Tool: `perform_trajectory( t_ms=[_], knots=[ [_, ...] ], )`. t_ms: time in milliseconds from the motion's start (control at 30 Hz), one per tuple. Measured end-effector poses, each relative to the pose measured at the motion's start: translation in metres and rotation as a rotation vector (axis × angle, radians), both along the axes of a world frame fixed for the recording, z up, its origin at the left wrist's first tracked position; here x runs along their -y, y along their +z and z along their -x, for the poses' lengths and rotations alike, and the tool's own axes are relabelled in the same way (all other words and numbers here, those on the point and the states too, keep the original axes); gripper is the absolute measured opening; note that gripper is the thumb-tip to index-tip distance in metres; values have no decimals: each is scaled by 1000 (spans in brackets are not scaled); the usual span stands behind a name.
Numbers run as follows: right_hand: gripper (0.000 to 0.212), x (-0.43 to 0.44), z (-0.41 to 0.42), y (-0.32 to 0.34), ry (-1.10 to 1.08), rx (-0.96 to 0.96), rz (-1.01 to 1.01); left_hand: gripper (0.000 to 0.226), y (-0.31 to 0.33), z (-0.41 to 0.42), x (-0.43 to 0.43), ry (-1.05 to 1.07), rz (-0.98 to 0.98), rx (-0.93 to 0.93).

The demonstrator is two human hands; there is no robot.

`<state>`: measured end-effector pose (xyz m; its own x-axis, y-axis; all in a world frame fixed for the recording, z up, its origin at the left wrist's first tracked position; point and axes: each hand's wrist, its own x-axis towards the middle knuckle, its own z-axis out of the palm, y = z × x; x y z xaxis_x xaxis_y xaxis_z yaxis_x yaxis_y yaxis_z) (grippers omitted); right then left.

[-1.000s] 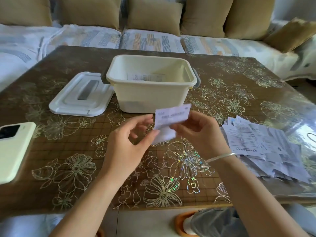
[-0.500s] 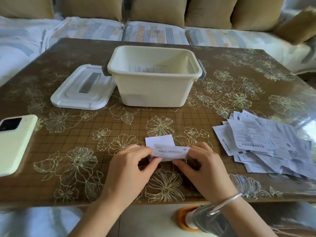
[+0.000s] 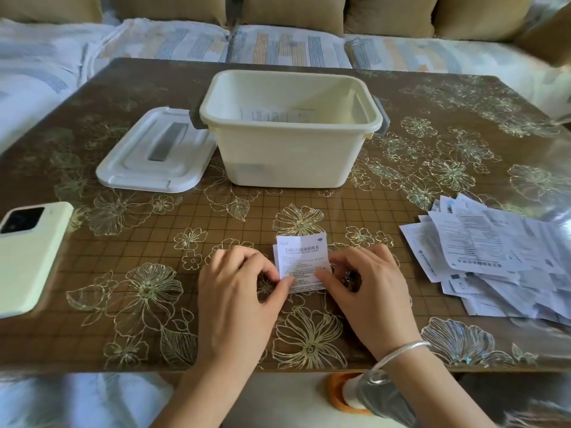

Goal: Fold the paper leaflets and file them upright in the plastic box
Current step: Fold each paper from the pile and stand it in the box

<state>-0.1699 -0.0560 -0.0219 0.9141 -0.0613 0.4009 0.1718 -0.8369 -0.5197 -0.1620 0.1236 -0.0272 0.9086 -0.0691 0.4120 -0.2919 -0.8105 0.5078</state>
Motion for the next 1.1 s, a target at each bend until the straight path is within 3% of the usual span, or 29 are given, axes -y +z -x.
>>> perform_trajectory(
  t_ms=[100, 233, 333, 500, 667, 933, 1100],
  knots=[
    [28, 0, 1, -1, -20, -17, -16, 23, 1, 0, 1, 10, -15, -8],
    [38, -1, 2, 1, -19, -38, -23, 45, 2, 1, 2, 20, -7, -27],
    [38, 0, 0, 0, -25, -26, 21, 46, 5, 2, 4, -19, -21, -31],
    [27, 3, -3, 4, 42, -32, 83, 27, 4, -1, 3, -90, -101, -31],
    [34, 20, -11, 15, 354, -36, 239, 11, 8, -3, 0, -144, -196, 8],
    [19, 29, -19, 20, 521, 202, 445, 50, 10, -16, -12, -283, -247, 28],
    [16, 20, -12, 22, 422, 170, 328, 38, 13, -10, -13, -301, -222, 70]
  ],
)
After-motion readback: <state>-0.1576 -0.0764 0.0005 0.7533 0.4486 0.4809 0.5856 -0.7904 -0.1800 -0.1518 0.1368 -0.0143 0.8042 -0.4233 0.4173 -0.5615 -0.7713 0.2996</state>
